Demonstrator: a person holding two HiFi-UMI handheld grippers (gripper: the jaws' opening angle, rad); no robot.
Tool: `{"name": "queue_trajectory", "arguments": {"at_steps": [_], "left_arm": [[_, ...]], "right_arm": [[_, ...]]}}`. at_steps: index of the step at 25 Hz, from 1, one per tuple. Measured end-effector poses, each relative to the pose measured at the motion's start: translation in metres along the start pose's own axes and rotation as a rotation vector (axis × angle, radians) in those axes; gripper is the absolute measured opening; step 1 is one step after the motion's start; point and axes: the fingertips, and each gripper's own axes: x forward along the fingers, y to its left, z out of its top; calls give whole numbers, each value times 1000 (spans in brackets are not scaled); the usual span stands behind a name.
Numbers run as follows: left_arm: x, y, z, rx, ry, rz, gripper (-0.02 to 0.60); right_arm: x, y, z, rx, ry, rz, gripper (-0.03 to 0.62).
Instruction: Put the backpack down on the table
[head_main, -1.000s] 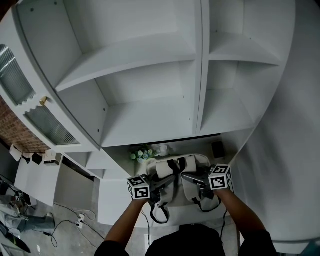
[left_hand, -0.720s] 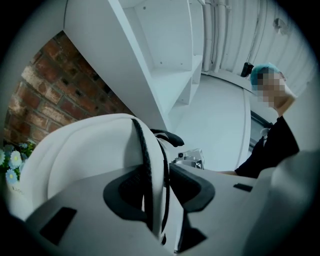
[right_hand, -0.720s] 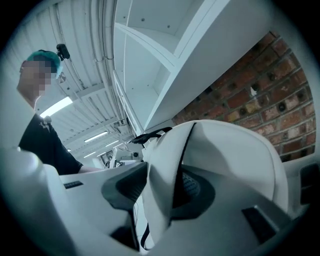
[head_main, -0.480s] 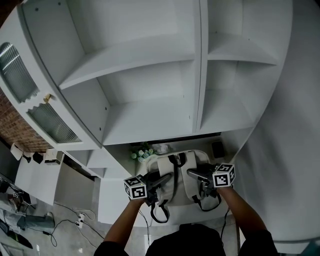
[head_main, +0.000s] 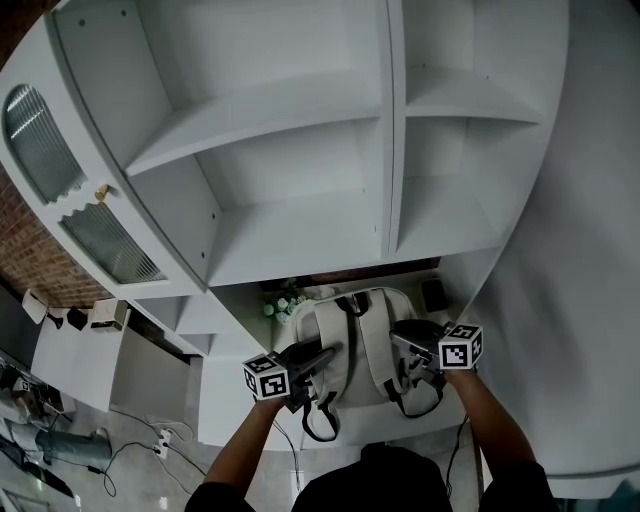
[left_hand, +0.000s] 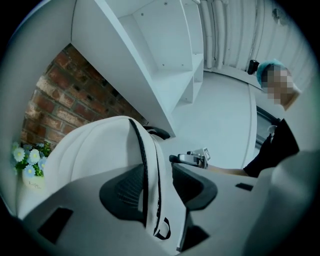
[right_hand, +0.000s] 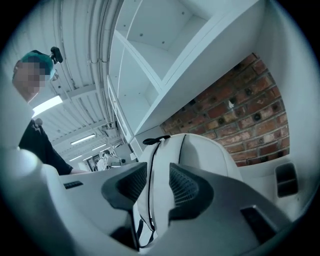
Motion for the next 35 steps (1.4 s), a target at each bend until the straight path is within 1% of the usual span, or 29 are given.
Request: {"name": "queue_trajectory", "arguments": {"at_steps": [3, 5, 10, 16, 19, 21, 23, 25, 28, 29, 32, 34, 35], "left_arm": [[-8, 3, 1, 6, -36, 36, 175], [-13, 0, 0, 8, -50, 43, 175], [-20, -17, -3, 19, -47, 25, 175], [-25, -47, -12, 53, -27, -11, 175], [-30, -61, -15, 53, -33, -17, 173], [-33, -73, -14, 83, -30, -21, 171], [-37, -85, -8, 134, -33, -14, 142], [-42, -96, -5, 156, -42, -3, 106], [-47, -120, -11, 172, -37, -3, 49], [-48, -131, -16, 174, -26, -23, 33], [-51, -167, -28, 154, -15, -101, 20], [-53, -184, -34, 135, -27, -116, 17], [-54, -190, -37, 128, -38, -108, 17]], "right_arm": [[-5, 6, -2, -5, -4, -8, 149], [-7, 11, -6, -6, 1, -12, 149], [-11, 27, -14, -20, 1, -16, 149], [-14, 55, -24, -45, 0, -18, 149], [-17, 73, -25, -39, -39, -6, 147], [-22, 87, -20, -18, -104, 7, 134], [-28, 101, -14, -9, -161, -2, 85], [-31, 115, -13, -22, -184, -27, 63], [-32, 140, -16, -64, -183, -62, 46], [-32, 148, -18, -87, -180, -72, 43], [-32, 171, -29, -153, -175, -109, 38], [-34, 182, -39, -164, -179, -146, 36], [-36, 187, -44, -163, -180, -169, 34]]}}
